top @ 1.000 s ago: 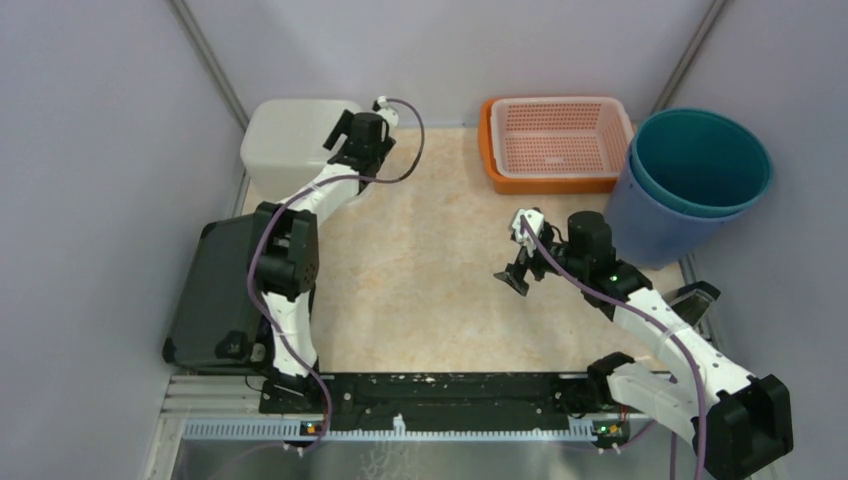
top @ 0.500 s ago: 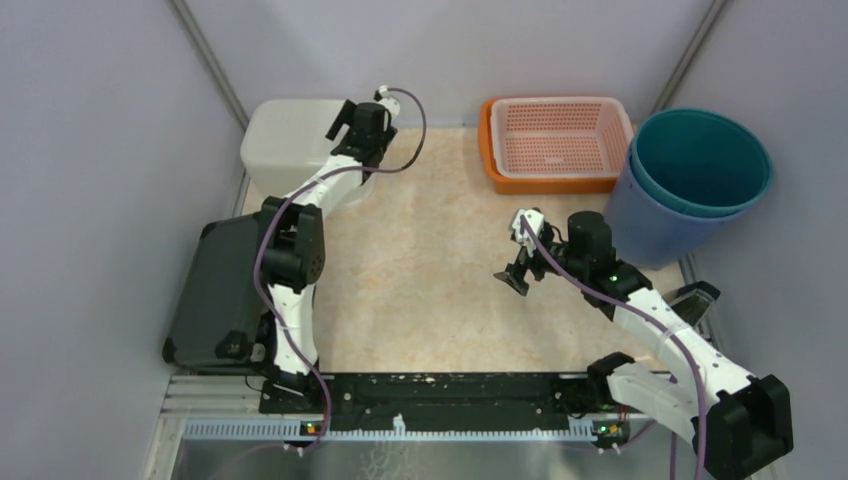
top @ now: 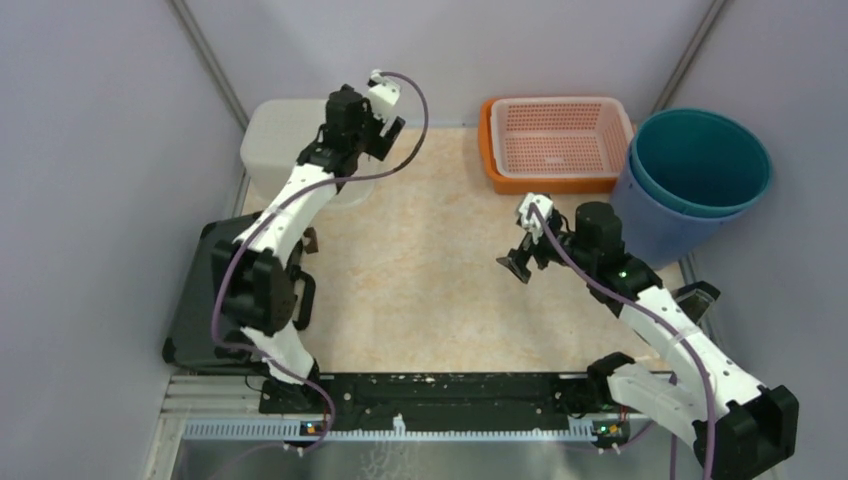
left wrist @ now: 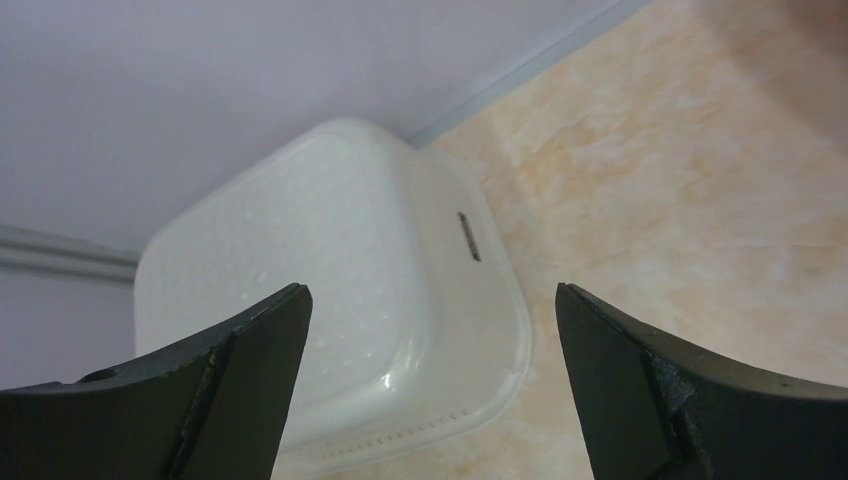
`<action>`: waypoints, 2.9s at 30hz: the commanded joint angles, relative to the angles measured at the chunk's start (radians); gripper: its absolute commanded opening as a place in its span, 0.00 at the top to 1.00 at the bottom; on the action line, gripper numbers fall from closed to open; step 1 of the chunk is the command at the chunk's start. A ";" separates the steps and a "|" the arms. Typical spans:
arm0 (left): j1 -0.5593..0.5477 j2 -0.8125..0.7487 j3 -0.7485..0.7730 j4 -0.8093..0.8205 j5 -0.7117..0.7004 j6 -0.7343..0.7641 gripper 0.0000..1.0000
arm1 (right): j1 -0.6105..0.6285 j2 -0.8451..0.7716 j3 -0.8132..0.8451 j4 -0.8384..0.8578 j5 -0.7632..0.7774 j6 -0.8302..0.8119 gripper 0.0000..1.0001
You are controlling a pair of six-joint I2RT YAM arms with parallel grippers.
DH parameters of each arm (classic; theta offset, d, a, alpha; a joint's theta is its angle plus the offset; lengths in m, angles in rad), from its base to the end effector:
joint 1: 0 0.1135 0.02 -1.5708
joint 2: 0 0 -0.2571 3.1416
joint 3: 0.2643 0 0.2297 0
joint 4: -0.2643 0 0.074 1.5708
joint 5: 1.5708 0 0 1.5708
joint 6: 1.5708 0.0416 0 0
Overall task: Turn the large container upside down
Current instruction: Pick up the container from the container.
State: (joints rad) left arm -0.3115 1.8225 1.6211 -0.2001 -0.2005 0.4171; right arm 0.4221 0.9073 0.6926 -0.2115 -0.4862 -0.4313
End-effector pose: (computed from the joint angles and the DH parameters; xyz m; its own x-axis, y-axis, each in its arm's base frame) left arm 0.4013 -0.1205 0.3321 -0.2891 0.5102 -0.8100 0.2658 0.8557 0.4441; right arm 0.1671 0.0964 0.2816 -0.0289 -0.4181 -0.9079 -0.8393 0.5035 -0.2052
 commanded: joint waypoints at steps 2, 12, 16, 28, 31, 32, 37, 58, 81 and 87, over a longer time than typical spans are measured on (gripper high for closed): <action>-0.018 -0.274 -0.152 -0.115 0.387 0.020 0.01 | -0.006 -0.015 0.187 -0.051 0.075 0.044 0.01; -0.018 -0.667 -0.589 -0.261 0.749 0.142 0.01 | -0.006 0.055 0.559 -0.192 0.399 0.103 0.01; -0.017 -0.854 -0.775 -0.139 0.755 0.138 0.01 | -0.007 0.115 0.675 -0.237 0.539 0.080 0.01; -0.017 -0.994 -0.887 -0.182 0.785 0.191 0.01 | -0.008 0.337 0.786 -0.250 0.599 0.161 0.01; -0.018 -0.991 -0.891 -0.185 0.802 0.191 0.01 | -0.009 0.384 0.769 -0.199 0.598 0.180 0.01; -0.018 -0.990 -0.893 -0.188 0.809 0.194 0.01 | -0.008 0.398 0.762 -0.182 0.602 0.182 0.01; -0.018 -0.984 -0.901 -0.185 0.820 0.201 0.01 | -0.008 0.507 0.764 -0.119 0.635 0.205 0.03; -0.018 -0.968 -0.913 -0.176 0.816 0.198 0.01 | -0.077 0.989 1.066 -0.179 0.522 0.413 0.22; -0.017 -0.944 -0.926 -0.159 0.802 0.197 0.01 | -0.106 1.165 1.106 -0.135 0.466 0.450 0.40; -0.017 -0.946 -0.929 -0.156 0.800 0.196 0.01 | -0.106 1.169 1.104 -0.134 0.483 0.450 0.47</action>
State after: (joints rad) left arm -0.3328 0.8757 0.6998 -0.3958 0.5869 0.6056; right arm 0.3119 2.0712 1.7824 -0.3824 -0.0193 0.0021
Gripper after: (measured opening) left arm 0.989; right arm 0.556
